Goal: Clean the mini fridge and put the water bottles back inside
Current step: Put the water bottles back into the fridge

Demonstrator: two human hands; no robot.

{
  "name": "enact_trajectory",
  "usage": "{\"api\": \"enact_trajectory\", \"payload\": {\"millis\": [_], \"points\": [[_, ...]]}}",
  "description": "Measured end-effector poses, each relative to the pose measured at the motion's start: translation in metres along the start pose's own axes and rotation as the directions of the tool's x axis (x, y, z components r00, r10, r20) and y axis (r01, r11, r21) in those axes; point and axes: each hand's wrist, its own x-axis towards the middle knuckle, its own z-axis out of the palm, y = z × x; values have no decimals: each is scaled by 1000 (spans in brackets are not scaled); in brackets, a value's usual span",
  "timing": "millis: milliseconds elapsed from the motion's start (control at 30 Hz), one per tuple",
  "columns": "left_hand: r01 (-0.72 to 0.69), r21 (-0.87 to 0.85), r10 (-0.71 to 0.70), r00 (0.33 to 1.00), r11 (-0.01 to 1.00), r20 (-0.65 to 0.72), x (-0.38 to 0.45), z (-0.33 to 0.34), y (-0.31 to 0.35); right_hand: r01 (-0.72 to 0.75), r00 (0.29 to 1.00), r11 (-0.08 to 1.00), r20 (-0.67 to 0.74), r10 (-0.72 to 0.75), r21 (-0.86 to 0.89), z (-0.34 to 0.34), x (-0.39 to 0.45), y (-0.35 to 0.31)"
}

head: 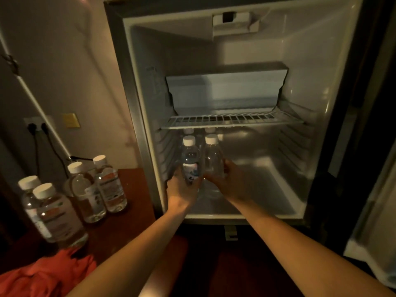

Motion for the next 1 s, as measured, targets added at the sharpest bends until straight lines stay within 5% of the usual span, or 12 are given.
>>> {"api": "enact_trajectory", "payload": {"millis": [333,500,633,733,1000], "points": [[-17,-97,21,999,995,41,8,7,-3,76,996,995,-41,-78,-63,7,9,7],[35,-13,-33,994,999,103,-1,-3,-3,84,996,991,-28,-88,-104,6,-4,9],[-16,3,15,988,1000,152,-27,-24,1,-123,991,979,33,130,-161,3,-29,-9],[-13,22,8,981,1000,193,-49,-46,1,-196,955,904,134,264,-379,2,-49,-28],[-118,298,66,982,947,180,-94,-129,-4,135,902,830,414,123,-541,9,-101,-103]]}}
